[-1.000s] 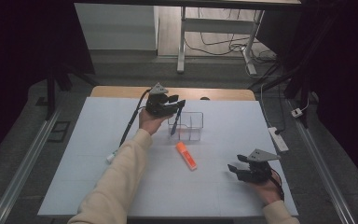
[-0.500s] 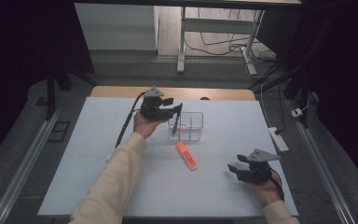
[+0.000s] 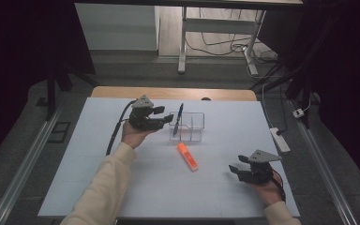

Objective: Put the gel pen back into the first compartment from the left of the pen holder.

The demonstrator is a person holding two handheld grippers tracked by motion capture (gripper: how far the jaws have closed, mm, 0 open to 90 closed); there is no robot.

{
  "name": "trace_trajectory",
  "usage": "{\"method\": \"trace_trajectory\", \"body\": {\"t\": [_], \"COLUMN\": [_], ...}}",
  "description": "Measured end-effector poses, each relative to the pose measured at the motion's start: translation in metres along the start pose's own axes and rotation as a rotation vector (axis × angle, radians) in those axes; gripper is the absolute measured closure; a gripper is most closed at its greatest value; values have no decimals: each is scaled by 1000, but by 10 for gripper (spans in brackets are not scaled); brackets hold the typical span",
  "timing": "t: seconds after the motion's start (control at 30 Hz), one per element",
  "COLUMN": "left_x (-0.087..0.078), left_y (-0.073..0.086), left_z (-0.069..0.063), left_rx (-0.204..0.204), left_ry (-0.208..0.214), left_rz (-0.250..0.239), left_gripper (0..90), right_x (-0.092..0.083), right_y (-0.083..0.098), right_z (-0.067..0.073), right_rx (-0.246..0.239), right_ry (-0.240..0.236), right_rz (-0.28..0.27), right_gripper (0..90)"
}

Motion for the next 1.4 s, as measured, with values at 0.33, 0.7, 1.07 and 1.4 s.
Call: {"method": "trace_trajectory", "body": {"t": [0.33,0.7,1.07,1.4], "left_x": [-22,-45,-80,-104], "left_y": [13,36,68,101], "left_z": [-9,-15,-16,-15], "left_rx": [25,15,0,-34], "left_ry": [10,-17,-46,-80], "left_rz": [26,68,113,152], "left_gripper": [401,379,354,334], "right_x": [0,-1,-1,-2], "right_y": [0,-2,-3,-3], "right_z": [0,2,3,4], "right_rx": [-1,-7,-12,-7], "right_ry": [2,-6,-5,-4], "right_rz": [-3,-2,-10,-18], "right_gripper": [394,394,394,394]}}
Point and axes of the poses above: each handheld gripper's, and its own axes: x roughly forward along the jaws, y roughly out of its underside, z roughly to its left, the point moved 7 cm from there along x, roughly forward along the jaws, and after that the axes turned 3 degrees about -y, right-handed, at the moved point
